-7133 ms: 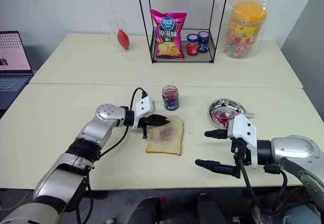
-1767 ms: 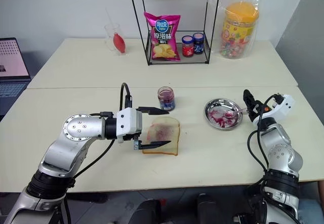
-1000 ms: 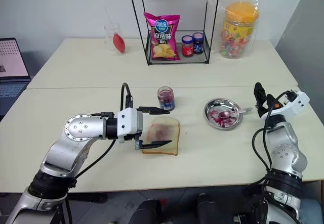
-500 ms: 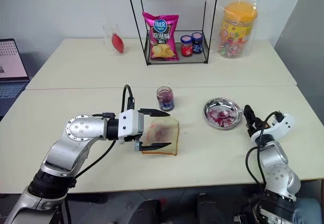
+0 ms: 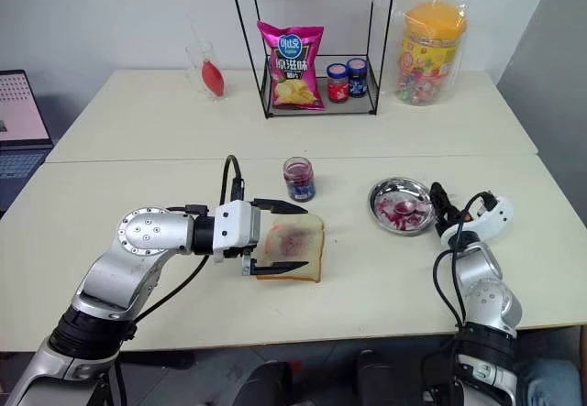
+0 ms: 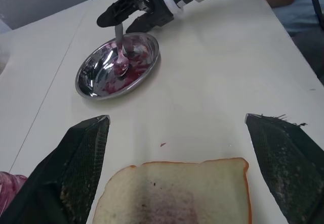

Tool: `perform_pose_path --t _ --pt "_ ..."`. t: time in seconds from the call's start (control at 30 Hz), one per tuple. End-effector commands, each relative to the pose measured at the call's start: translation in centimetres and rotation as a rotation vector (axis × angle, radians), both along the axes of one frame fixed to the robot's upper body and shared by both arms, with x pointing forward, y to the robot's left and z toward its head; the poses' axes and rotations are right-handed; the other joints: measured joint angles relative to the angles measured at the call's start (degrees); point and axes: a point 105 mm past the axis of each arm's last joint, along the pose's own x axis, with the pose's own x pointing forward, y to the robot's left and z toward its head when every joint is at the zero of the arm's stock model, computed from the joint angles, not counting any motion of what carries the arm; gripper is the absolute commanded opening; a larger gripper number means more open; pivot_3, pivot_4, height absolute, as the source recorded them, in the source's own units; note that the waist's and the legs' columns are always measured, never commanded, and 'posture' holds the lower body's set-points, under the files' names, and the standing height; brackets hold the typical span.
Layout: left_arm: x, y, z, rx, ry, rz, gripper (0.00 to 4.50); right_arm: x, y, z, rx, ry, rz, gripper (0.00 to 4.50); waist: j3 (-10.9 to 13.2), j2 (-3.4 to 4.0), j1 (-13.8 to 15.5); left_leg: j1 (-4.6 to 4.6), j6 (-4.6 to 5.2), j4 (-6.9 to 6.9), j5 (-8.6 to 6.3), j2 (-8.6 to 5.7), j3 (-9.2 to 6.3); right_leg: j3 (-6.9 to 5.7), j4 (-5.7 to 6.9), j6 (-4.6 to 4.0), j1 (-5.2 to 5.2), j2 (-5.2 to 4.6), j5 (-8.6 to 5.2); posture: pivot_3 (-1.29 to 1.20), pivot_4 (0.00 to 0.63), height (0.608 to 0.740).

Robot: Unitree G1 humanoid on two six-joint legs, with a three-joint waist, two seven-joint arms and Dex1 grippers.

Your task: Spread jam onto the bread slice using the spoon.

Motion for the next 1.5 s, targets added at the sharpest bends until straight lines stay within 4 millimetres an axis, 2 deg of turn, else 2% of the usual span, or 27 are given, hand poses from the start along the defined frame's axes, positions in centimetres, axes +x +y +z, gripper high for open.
perform_pose_path --t 0.03,0.07,0.17,0.23,0.3,0.33,0.5,0.7,0.87,1.07,1.3,1.37,1.47,1.5 --pt "-0.1 0.0 0.7 -0.001 -0.043 -0.006 4.50 0.5 -0.8 1.4 -0.007 -0.064 -0.019 4.19 0.00 0.00 0.01 0.00 0.00 0.00 0.00 0.00 -0.01 -0.02 0.00 0.01 0.00 0.00 0.00 0.00 0.150 0.740" --pt "-0.1 0.0 0.7 -0.001 -0.043 -0.006 4.50 0.6 -0.9 1.4 -0.006 -0.067 -0.021 4.19 0.00 0.00 0.01 0.00 0.00 0.00 0.00 0.00 -0.02 -0.03 0.00 0.01 0.00 0.00 0.01 0.00 0.150 0.740" --pt "-0.2 0.1 0.7 0.000 -0.043 -0.005 4.50 0.6 -1.1 1.4 0.006 -0.071 -0.025 3.68 0.00 0.00 0.01 0.00 0.00 -0.01 0.00 0.00 -0.01 -0.02 0.00 0.04 0.00 0.00 0.02 0.00 0.150 0.740" --pt "-0.3 0.1 0.7 0.001 -0.044 -0.005 4.50 0.6 -1.2 1.4 0.012 -0.073 -0.029 3.07 0.00 0.00 0.01 0.00 0.00 -0.01 0.00 0.00 -0.01 -0.02 0.00 0.05 0.00 0.00 0.03 0.00 0.150 0.740" --pt "-0.3 0.1 0.7 0.002 -0.044 -0.005 4.50 0.6 -1.4 1.4 0.029 -0.077 -0.032 2.73 0.00 0.00 0.01 0.00 0.00 -0.01 0.00 0.00 -0.02 -0.02 0.01 0.05 0.00 0.00 0.03 0.00 0.150 0.740" --pt "-0.3 0.1 0.7 0.002 -0.044 -0.005 4.50 0.6 -1.4 1.4 0.031 -0.078 -0.031 2.38 0.00 0.00 0.01 0.00 0.00 -0.01 0.00 0.00 -0.02 -0.02 0.01 0.05 0.00 0.00 0.03 0.00 0.150 0.740" --pt "-0.3 0.1 0.7 0.002 -0.044 -0.003 4.50 0.5 -1.5 1.3 0.049 -0.078 -0.021 1.47 0.00 0.00 0.01 0.00 0.00 -0.01 0.00 0.00 -0.02 -0.02 0.00 0.05 0.00 0.00 0.03 0.00 0.150 0.740" --pt "-0.2 0.2 0.7 0.003 -0.045 0.000 4.50 0.5 -1.3 1.5 0.076 -0.076 -0.006 0.10 -0.01 -0.01 0.01 0.00 0.00 0.03 0.00 0.00 -0.01 -0.01 0.00 0.09 0.02 0.00 0.05 0.00 0.150 0.740" --pt "-0.1 0.3 0.8 -0.007 -0.047 0.015 4.50 0.4 -0.8 2.2 0.089 -0.094 0.045 0.03 0.00 0.00 0.02 0.01 0.00 0.03 0.00 0.00 -0.01 0.00 0.00 0.10 0.03 0.00 0.06 0.00 0.150 0.740" --pt "0.5 1.3 1.3 -0.050 -0.034 0.091 4.50 -0.3 -0.3 5.7 0.027 -0.187 0.105 0.03 0.03 0.04 0.00 0.00 0.00 -0.05 0.00 0.00 -0.02 -0.01 0.00 0.06 -0.01 0.00 0.03 0.00 0.150 0.740" --pt "1.5 4.1 2.1 -0.128 -0.025 0.282 4.50 -1.3 1.5 12.0 -0.112 -0.337 0.201 0.03 0.05 0.07 -0.06 -0.01 0.00 -0.04 0.00 0.00 -0.02 -0.01 0.00 0.06 -0.03 0.00 0.03 0.00 0.150 0.740" --pt "1.8 5.3 2.2 -0.168 -0.023 0.368 4.50 -1.4 2.9 14.8 -0.166 -0.407 0.245 0.03 0.06 0.09 -0.18 -0.01 0.00 -0.04 0.00 0.01 -0.02 0.00 0.00 0.06 -0.04 0.00 0.03 0.00 0.150 0.740" --pt "2.0 6.7 2.2 -0.227 -0.016 0.465 4.50 -1.2 4.8 17.5 -0.202 -0.477 0.297 0.03 0.08 0.11 -0.45 -0.02 0.00 -0.04 0.00 0.02 -0.02 0.00 0.01 0.06 -0.06 0.00 0.03 0.00 0.150 0.740" --pt "1.9 7.2 2.1 -0.245 -0.007 0.494 4.50 -1.0 6.0 18.7 -0.241 -0.509 0.328 0.03 0.08 0.11 -0.38 -0.01 0.00 -0.05 0.00 0.03 -0.02 -0.01 0.01 0.06 -0.06 0.01 0.03 0.00 0.150 0.740"
